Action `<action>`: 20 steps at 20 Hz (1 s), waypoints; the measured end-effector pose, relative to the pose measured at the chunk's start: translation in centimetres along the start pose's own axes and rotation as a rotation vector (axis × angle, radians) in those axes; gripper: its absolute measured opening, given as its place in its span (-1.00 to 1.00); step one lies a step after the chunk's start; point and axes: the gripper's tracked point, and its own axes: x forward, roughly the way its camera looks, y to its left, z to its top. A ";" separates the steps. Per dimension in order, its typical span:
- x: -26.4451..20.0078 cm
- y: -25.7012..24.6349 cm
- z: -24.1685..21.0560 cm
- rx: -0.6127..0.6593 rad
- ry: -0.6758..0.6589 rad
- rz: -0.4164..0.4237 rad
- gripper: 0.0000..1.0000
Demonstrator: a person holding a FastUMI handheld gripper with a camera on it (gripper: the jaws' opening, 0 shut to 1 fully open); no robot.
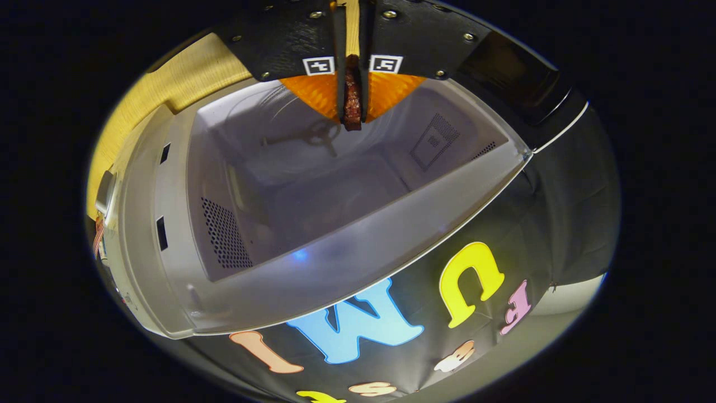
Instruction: Open the microwave, put the food inside, and close the microwave door.
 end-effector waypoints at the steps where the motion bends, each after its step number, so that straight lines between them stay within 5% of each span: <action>1: 0.4 -0.9 0.2 -0.046 -0.009 -0.038 -0.81; 3: 0.9 -2.5 0.3 -0.148 -0.014 -0.102 -0.54; 7: 0.9 -3.7 2.0 -0.282 -0.066 -0.151 0.75; 12: -1.4 -2.2 2.5 -0.364 -0.060 -0.124 0.96; 20: -10.4 3.8 5.8 -0.402 -0.113 -0.047 0.96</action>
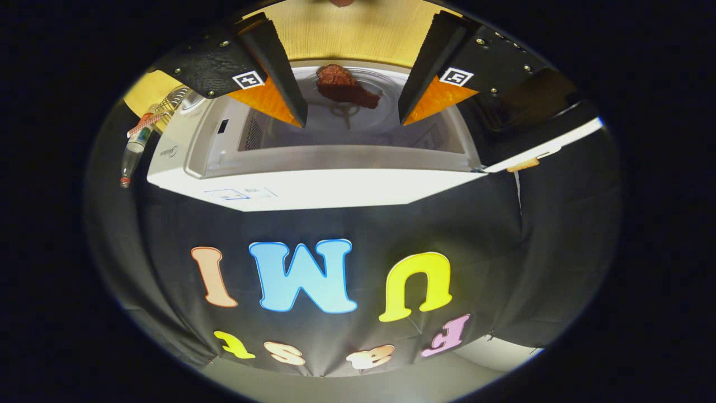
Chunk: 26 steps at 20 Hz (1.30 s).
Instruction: Open the microwave, put the food inside, and close the microwave door.
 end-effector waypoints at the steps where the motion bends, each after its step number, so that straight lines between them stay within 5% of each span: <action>1: -1.2 0.3 0.7 -0.004 -0.008 0.002 0.96; 12: -13.0 7.0 4.4 0.053 -0.054 0.093 0.96; 26: -22.8 21.1 5.6 0.040 -0.083 0.398 0.96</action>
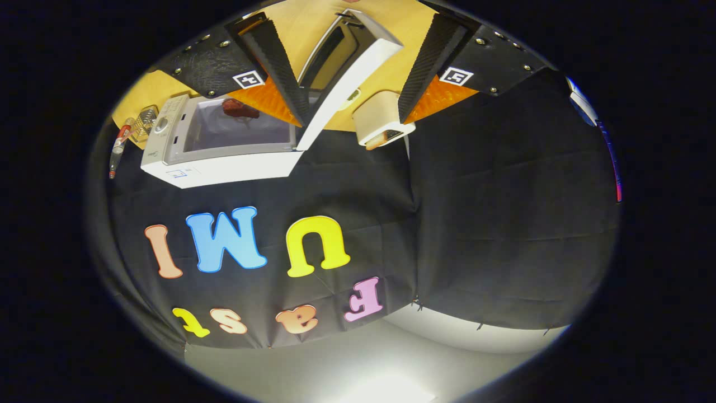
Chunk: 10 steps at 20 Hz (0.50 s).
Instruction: Open the microwave, put the food inside, and close the microwave door.
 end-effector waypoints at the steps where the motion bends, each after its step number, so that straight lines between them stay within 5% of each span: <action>1: 0.0 1.3 -0.1 0.000 0.003 0.028 0.96; 10: -0.4 10.3 -3.8 -0.019 0.080 0.218 0.96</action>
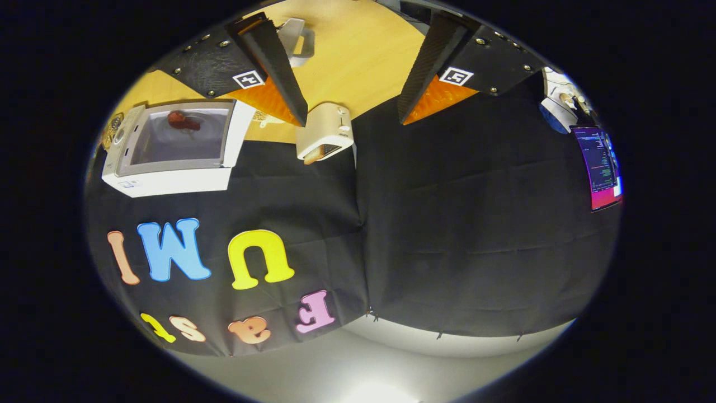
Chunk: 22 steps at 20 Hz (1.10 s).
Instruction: Open the microwave, put the food inside, and close the microwave door.
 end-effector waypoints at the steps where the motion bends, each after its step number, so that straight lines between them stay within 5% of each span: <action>1: 0.1 0.5 -0.6 0.001 0.014 0.010 0.96; 13: 2.0 -0.1 -9.5 0.050 0.164 0.004 0.95; 17: 2.5 -0.8 -10.8 0.048 0.177 -0.012 0.56; 19: 2.7 -2.0 -11.0 -0.002 0.175 -0.062 0.54; 22: 2.1 -4.6 -11.1 0.033 0.168 -0.138 -0.57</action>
